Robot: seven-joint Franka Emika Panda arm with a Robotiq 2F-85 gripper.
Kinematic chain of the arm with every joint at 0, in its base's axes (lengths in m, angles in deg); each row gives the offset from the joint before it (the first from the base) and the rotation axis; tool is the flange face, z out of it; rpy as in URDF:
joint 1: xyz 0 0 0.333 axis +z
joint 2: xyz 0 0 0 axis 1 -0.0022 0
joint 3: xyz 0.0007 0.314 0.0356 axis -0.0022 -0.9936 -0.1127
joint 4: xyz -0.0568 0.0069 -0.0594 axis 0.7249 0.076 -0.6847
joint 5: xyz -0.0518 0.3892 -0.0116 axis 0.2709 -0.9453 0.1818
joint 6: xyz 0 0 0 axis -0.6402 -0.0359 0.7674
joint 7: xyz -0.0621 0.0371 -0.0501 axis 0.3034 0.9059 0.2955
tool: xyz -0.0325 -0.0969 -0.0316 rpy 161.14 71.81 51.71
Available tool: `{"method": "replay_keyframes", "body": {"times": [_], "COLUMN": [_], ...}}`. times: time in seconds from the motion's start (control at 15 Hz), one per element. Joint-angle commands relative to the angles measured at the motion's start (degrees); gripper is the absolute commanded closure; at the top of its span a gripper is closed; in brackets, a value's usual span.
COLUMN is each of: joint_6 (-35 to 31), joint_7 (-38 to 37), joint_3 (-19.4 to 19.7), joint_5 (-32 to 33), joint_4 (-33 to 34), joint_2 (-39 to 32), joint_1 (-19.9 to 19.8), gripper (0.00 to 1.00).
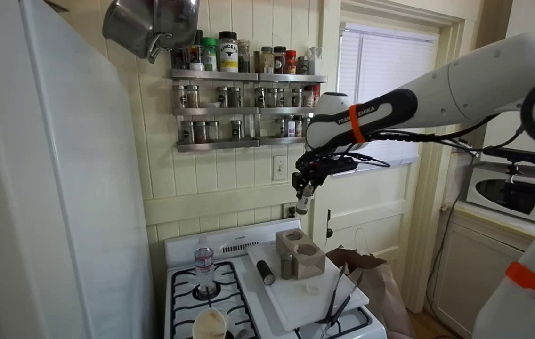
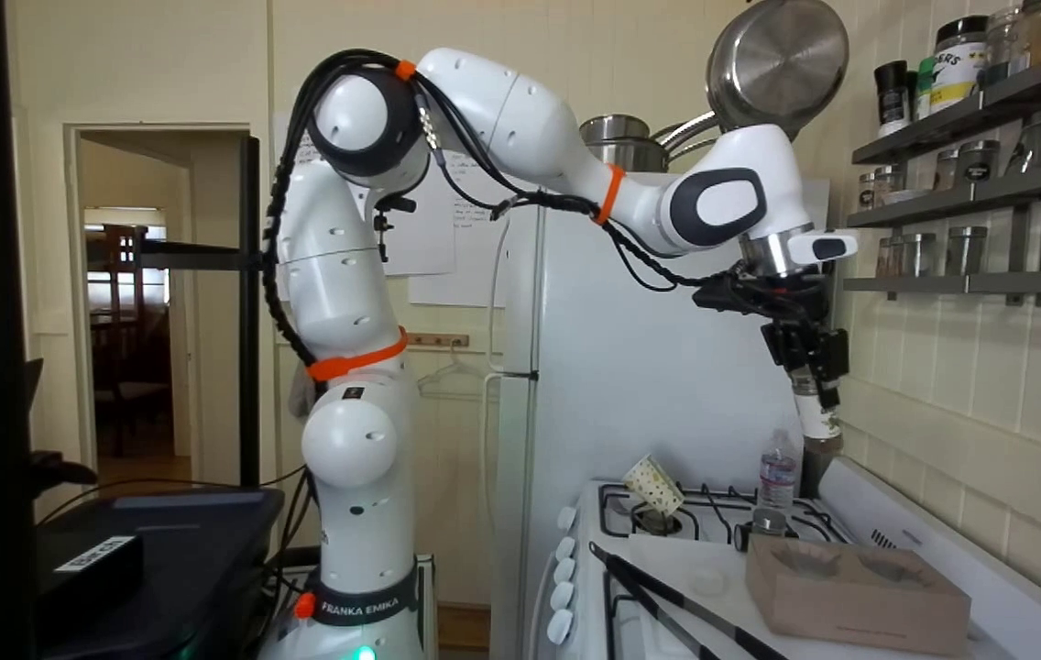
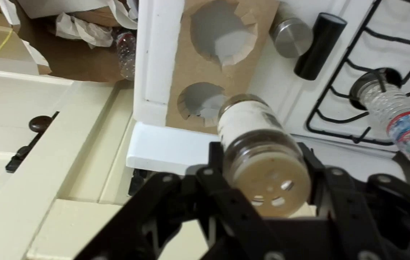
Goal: Pick up the glass jar from the stove and put it in the brown box.
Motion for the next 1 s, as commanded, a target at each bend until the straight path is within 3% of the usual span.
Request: {"method": "replay_keyframes", "body": {"times": [0.0,0.2,0.53,0.6,0.67,0.73,0.8,0.93], "joint_6": [1.6,3.3,7.1,3.8,4.0,4.0,4.0,4.7], "joint_7": [-5.2,-9.7,-13.2,-11.2,-11.2,-11.2,-11.2,-12.5], "joint_3": [-0.6,-0.6,0.4,0.4,0.5,0.5,0.5,1.0], "joint_5": [3.3,5.6,3.8,3.9,3.9,3.9,3.9,4.6], "joint_4": [8.4,14.5,22.9,18.6,19.5,19.6,19.6,21.5], "joint_2": [-10.6,-17.7,-26.6,-23.3,-24.4,-24.6,-24.5,-27.1], "joint_1": [-1.4,-0.9,-0.1,-0.2,-0.2,-0.2,-0.2,-0.3], "gripper": [0.75,0.75,0.75,0.75,0.50,0.50,0.75,0.75]}}
